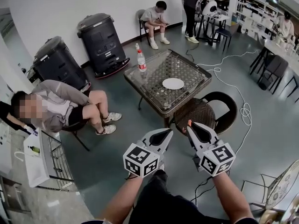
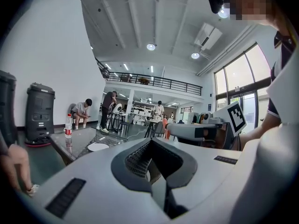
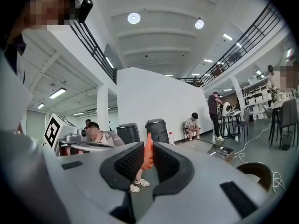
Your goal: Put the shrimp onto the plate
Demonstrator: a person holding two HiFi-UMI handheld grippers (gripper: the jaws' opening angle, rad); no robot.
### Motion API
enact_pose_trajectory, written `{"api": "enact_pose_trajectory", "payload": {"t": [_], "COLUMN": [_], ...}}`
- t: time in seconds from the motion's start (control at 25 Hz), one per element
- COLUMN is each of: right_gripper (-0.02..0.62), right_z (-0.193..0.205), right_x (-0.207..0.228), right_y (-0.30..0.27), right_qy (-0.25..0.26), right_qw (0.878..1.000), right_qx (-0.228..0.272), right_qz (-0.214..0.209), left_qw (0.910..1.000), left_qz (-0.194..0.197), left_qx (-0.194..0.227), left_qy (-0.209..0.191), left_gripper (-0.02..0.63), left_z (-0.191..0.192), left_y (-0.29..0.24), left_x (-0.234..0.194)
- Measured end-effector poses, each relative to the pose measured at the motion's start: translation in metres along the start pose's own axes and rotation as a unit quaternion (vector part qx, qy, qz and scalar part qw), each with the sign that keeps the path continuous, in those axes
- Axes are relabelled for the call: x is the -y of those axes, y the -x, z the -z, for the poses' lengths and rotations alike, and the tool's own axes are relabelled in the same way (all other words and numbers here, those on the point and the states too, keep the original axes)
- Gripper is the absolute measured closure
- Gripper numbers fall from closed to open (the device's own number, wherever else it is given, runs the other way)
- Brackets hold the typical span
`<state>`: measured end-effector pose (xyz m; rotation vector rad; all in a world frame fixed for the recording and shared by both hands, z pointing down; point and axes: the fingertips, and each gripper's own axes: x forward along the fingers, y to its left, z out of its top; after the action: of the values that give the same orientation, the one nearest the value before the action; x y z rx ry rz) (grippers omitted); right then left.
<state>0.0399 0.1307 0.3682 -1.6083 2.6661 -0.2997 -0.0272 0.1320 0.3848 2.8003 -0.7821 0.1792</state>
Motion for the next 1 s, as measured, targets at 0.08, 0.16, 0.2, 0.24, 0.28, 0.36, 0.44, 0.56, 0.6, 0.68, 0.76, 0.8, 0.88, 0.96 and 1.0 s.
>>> {"api": "enact_pose_trajectory", "payload": {"t": [0.08, 0.16, 0.2, 0.24, 0.28, 0.36, 0.44, 0.56, 0.6, 0.68, 0.76, 0.8, 0.88, 0.96, 1.0], "right_gripper": [0.529, 0.529, 0.529, 0.529, 0.529, 0.529, 0.529, 0.529, 0.529, 0.529, 0.529, 0.529, 0.529, 0.529, 0.529], "right_z": [-0.001, -0.001, -0.001, -0.001, -0.001, -0.001, -0.001, 0.002, 0.003, 0.005, 0.005, 0.006, 0.008, 0.011, 0.012], "right_x": [0.010, 0.020, 0.024, 0.030, 0.035, 0.047, 0.059, 0.076, 0.082, 0.093, 0.105, 0.110, 0.119, 0.127, 0.130], "right_y": [-0.017, -0.037, -0.047, -0.058, -0.069, -0.090, -0.110, -0.142, -0.153, -0.172, -0.189, -0.197, -0.211, -0.223, -0.229], "right_qy": [0.001, 0.001, 0.000, -0.001, -0.002, -0.005, -0.007, -0.006, -0.004, -0.001, 0.001, 0.002, 0.003, 0.003, 0.003], "right_qw": [1.000, 1.000, 1.000, 1.000, 1.000, 1.000, 0.999, 0.999, 0.999, 0.998, 0.998, 0.998, 0.997, 0.997, 0.996], "right_qx": [-0.006, -0.010, -0.012, -0.015, -0.018, -0.023, -0.027, -0.034, -0.038, -0.047, -0.053, -0.056, -0.062, -0.069, -0.072], "right_qz": [0.002, 0.003, 0.004, 0.007, 0.010, 0.015, 0.018, 0.023, 0.025, 0.031, 0.036, 0.039, 0.042, 0.043, 0.044], "left_qw": [1.0000, 0.9999, 0.9999, 0.9999, 0.9998, 0.9997, 0.9996, 0.9992, 0.9991, 0.9987, 0.9984, 0.9983, 0.9980, 0.9977, 0.9975], "left_qz": [0.002, 0.003, 0.005, 0.006, 0.008, 0.010, 0.013, 0.017, 0.018, 0.019, 0.021, 0.022, 0.022, 0.022, 0.022], "left_qx": [-0.001, -0.003, -0.004, -0.006, -0.008, -0.011, -0.015, -0.024, -0.028, -0.035, -0.039, -0.040, -0.044, -0.047, -0.048], "left_qy": [0.005, 0.010, 0.012, 0.015, 0.017, 0.020, 0.022, 0.026, 0.028, 0.031, 0.035, 0.036, 0.040, 0.044, 0.046], "left_gripper": [0.597, 0.597, 0.597, 0.597, 0.597, 0.597, 0.597, 0.597, 0.597, 0.597, 0.597, 0.597, 0.597, 0.597, 0.597], "left_z": [-0.002, -0.003, -0.004, -0.004, -0.005, -0.007, -0.009, -0.009, -0.009, -0.008, -0.010, -0.010, -0.010, -0.009, -0.008], "left_y": [-0.011, -0.022, -0.027, -0.033, -0.039, -0.051, -0.063, -0.080, -0.085, -0.094, -0.103, -0.108, -0.115, -0.120, -0.123], "left_x": [-0.018, -0.038, -0.049, -0.059, -0.070, -0.090, -0.109, -0.138, -0.147, -0.164, -0.179, -0.185, -0.198, -0.209, -0.213]}}
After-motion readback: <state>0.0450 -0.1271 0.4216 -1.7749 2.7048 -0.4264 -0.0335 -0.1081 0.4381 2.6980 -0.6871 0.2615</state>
